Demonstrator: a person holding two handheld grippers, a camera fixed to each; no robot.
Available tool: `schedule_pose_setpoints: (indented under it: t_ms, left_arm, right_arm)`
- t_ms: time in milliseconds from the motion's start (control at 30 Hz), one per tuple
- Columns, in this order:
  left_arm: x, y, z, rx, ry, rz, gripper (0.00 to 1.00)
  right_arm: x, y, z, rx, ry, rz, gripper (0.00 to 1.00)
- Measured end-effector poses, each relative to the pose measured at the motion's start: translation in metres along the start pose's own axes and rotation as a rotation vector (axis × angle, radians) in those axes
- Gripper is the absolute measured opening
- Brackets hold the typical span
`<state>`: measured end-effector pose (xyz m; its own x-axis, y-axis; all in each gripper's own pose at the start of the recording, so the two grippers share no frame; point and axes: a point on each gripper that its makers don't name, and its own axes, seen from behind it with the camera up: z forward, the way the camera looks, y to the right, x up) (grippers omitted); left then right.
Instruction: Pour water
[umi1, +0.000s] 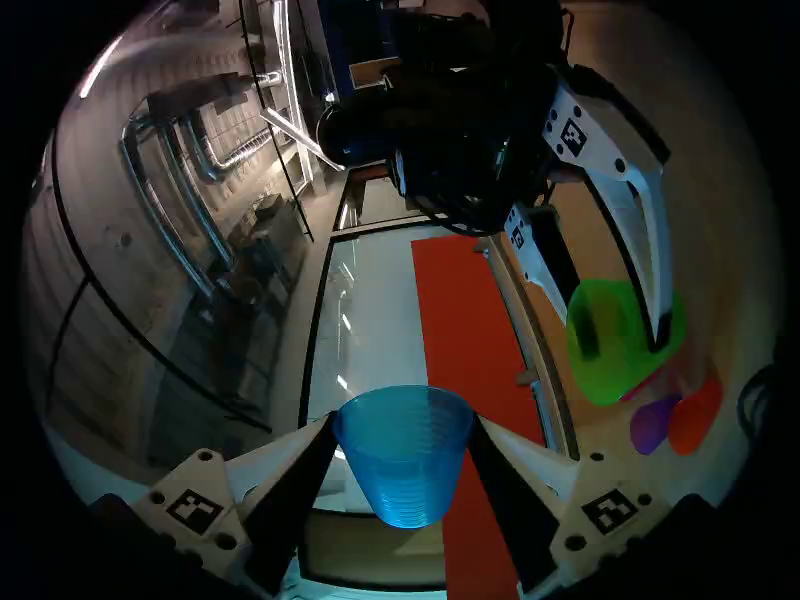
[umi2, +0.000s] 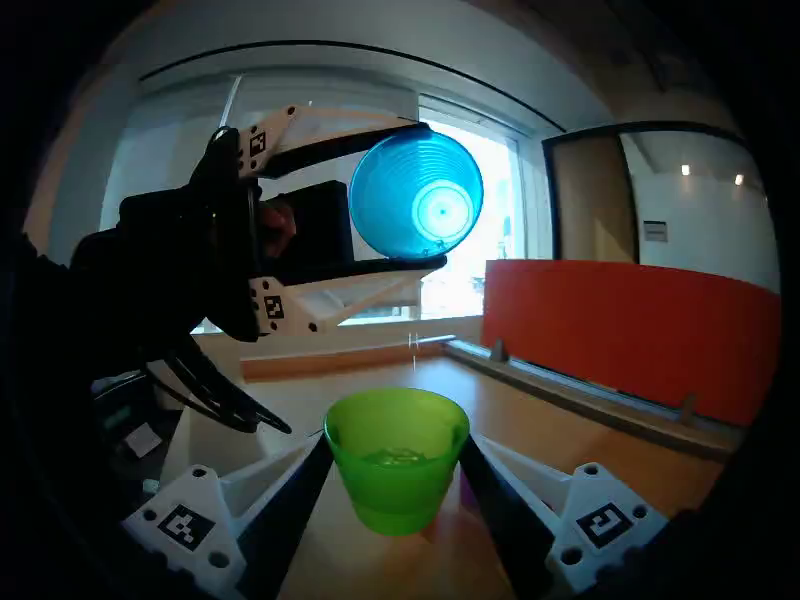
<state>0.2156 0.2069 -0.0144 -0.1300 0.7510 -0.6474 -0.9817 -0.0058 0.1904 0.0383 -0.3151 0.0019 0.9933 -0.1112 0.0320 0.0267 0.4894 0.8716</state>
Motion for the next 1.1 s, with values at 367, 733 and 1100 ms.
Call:
schedule_pose_setpoints:
  t_ms: [367,733,1100]
  left_arm:
    - [-0.007,-0.006,0.005,0.003,-0.002,-0.024,0.89]
    - [-0.027,-0.002,0.012,0.002,-0.043,-0.26,0.89]
    - [-0.042,0.007,0.01,-0.028,-0.054,-0.675,0.89]
  right_arm:
    - [0.001,0.0,0.0,-0.001,0.001,0.001,0.9]
    - [0.001,0.002,-0.003,-0.008,0.003,0.001,0.9]
    - [0.003,0.003,-0.005,-0.013,0.006,0.001,0.9]
